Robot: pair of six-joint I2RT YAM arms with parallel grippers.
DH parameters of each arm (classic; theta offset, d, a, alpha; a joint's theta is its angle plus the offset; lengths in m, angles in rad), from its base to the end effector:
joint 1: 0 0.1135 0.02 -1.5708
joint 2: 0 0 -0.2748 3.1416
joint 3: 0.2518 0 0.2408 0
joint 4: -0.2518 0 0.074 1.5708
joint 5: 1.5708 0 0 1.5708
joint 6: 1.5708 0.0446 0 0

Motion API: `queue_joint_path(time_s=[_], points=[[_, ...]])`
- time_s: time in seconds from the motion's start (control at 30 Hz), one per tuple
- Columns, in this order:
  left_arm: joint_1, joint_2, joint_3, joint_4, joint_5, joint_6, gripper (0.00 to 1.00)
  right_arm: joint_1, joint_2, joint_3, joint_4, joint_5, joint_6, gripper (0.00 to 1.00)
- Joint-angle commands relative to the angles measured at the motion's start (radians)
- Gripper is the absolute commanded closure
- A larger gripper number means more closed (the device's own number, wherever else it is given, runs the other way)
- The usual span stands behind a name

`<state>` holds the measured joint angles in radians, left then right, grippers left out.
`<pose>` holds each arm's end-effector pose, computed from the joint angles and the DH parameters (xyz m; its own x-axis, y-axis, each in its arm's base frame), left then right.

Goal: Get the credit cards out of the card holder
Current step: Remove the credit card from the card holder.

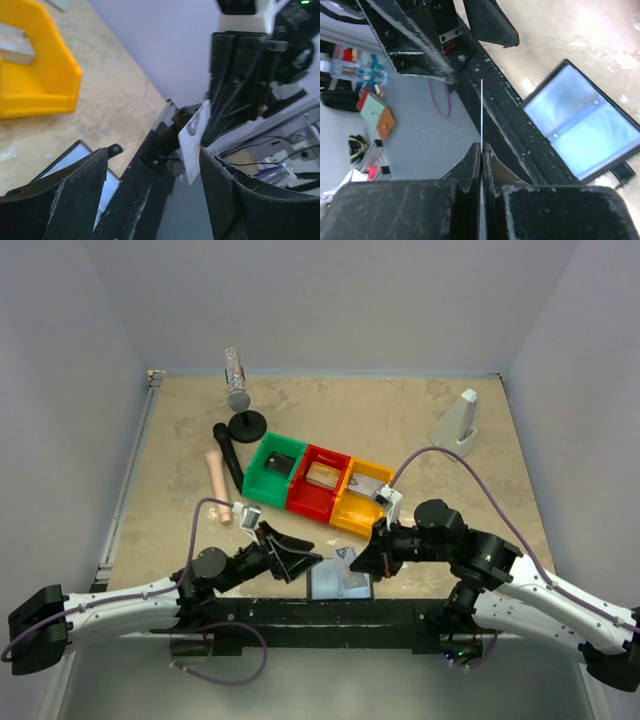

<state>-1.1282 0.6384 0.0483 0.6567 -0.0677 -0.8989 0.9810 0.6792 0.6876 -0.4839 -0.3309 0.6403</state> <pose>0.0647 -0.1295 0.2052 -0.6652 -0.4196 -0.6176 0.5655 0.2569 -0.7837 0.0670 0.1262 0.2949 -0.7697 -0.1342 -0.6241 -0.6070 0.4566 0.6504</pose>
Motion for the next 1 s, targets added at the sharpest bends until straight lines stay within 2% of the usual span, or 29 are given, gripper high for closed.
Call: queue_joint_path(time_s=[0.0,0.2,0.43,0.67,0.87,0.97], points=[[0.002,0.044,-0.122,0.349,0.172,0.029,0.23,-0.001,-0.006,-0.020,0.162,-0.118,0.028,1.00],[0.002,0.204,-0.090,0.535,0.292,0.045,0.39,-0.001,0.037,-0.002,0.192,-0.155,0.035,1.00],[0.004,0.311,-0.100,0.668,0.324,0.011,0.51,-0.001,0.031,0.003,0.188,-0.165,0.035,1.00],[0.002,0.323,-0.082,0.673,0.348,0.009,0.69,-0.001,0.034,-0.007,0.200,-0.165,0.038,1.00],[0.002,0.342,-0.071,0.658,0.371,0.006,0.70,-0.001,0.025,-0.011,0.203,-0.155,0.042,1.00],[0.002,0.365,-0.073,0.678,0.378,0.002,0.77,-0.001,0.025,-0.011,0.205,-0.155,0.042,1.00]])
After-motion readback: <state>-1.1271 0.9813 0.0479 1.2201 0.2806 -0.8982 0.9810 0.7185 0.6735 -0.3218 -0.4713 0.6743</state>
